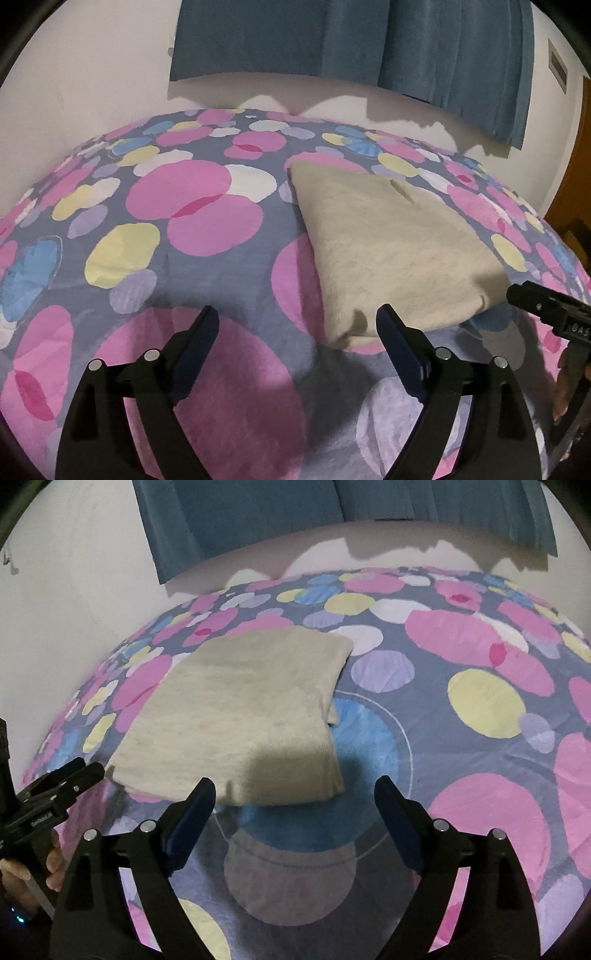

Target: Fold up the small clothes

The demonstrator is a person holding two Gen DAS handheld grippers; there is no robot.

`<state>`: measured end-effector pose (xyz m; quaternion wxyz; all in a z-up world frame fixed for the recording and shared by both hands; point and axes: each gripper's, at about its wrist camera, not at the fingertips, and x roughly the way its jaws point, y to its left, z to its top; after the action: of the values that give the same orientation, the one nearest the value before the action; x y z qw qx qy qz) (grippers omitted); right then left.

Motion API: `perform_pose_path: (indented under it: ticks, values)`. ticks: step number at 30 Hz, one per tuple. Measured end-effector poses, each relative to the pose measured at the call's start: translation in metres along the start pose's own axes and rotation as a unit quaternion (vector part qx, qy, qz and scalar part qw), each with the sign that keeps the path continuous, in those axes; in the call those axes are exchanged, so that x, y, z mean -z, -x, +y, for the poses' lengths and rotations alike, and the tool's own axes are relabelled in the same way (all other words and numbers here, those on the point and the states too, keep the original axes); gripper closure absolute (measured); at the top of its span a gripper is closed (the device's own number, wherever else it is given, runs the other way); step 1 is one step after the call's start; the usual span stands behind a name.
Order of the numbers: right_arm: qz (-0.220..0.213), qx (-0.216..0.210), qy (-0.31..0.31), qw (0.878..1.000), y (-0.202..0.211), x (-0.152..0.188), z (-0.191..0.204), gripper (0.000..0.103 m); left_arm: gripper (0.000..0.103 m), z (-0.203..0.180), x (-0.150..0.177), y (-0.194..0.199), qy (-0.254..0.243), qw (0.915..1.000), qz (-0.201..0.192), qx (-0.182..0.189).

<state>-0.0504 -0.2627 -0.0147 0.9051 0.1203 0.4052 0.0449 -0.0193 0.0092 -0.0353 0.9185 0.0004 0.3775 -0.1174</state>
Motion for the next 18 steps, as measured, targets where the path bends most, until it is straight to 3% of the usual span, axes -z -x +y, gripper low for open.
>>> perform_pose_path:
  ticks: [7, 18]
  values:
    - [-0.014, 0.01, -0.003, 1.0, 0.0056, 0.0021, 0.0003, 0.014, 0.017, -0.0038, 0.0016, 0.0029, -0.001, 0.9986, -0.011, -0.051]
    - [-0.016, 0.014, 0.0, 1.0, 0.0049, 0.0013, 0.0003, 0.013, 0.017, -0.0042, 0.0014, 0.0029, 0.004, 0.9979, -0.011, -0.064]
